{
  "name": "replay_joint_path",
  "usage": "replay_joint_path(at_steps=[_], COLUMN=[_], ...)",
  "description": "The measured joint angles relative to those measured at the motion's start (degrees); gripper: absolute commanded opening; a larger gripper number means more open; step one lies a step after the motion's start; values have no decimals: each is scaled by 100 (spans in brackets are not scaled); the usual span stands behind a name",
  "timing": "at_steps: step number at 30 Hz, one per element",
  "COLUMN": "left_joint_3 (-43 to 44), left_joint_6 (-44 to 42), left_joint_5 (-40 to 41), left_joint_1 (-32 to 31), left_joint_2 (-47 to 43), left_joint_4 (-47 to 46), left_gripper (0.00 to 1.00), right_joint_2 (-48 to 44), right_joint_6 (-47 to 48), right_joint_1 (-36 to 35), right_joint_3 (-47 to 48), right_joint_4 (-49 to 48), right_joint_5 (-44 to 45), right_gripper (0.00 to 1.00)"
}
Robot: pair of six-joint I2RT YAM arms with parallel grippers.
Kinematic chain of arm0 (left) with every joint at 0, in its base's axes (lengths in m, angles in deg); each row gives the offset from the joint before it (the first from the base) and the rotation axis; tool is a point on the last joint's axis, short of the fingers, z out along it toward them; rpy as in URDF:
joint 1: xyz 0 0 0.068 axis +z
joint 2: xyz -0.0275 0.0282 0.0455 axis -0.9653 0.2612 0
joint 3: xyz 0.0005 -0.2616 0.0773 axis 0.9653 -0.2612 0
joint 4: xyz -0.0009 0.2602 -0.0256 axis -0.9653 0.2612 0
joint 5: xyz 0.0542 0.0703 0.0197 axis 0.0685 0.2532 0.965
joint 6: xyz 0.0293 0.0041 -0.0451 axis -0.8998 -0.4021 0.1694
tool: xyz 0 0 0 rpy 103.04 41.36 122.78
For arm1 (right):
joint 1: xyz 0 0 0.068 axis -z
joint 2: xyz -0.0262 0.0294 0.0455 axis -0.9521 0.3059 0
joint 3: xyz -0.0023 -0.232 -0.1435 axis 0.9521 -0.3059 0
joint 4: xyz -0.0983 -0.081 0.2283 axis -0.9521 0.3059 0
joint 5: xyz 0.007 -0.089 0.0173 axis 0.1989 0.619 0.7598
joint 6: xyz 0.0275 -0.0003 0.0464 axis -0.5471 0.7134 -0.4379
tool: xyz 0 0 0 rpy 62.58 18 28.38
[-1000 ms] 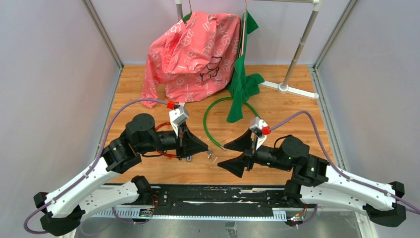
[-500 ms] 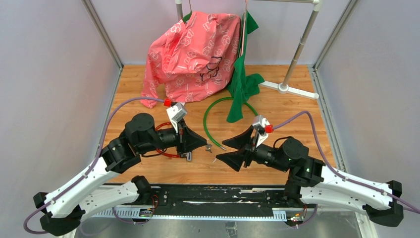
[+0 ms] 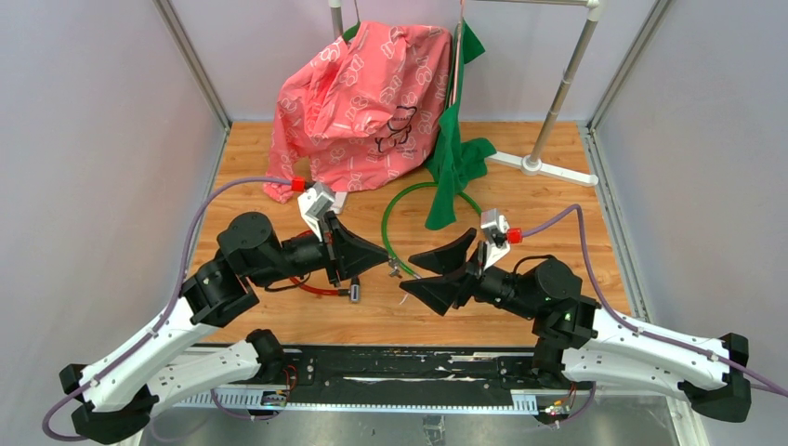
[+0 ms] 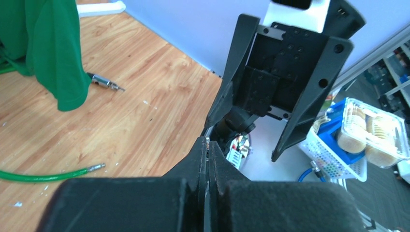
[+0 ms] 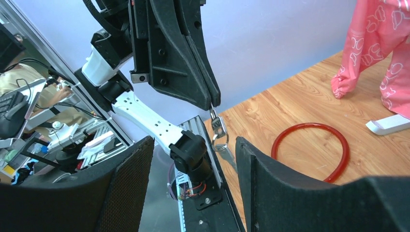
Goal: Unlock with the key
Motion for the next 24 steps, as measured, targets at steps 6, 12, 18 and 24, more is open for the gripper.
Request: replay_joint_path(at_steps=[6,12,18,24], left_joint_3=[83,125,125,125], left_joint_6=[280,529,748,831], left_joint_5=[-111,-188,-247,-247], left_joint_1=[0,0,0,0], left_joint_2=[-92,-105,-114,-138], left_joint_4=[-361,-688,-944,-1056], left_gripper=[0,0,0,0], right_joint_2=[-13,142,544,739], right_joint_6=[-203,-450,-634,-748], right_joint_1=[9,37,46,48], right_joint_3=[0,7,199,363], right_joint_4=[-348,-874,-1154,-1467], right_joint_5=[-98,-221,-393,-551], right_gripper=[64,58,48,42])
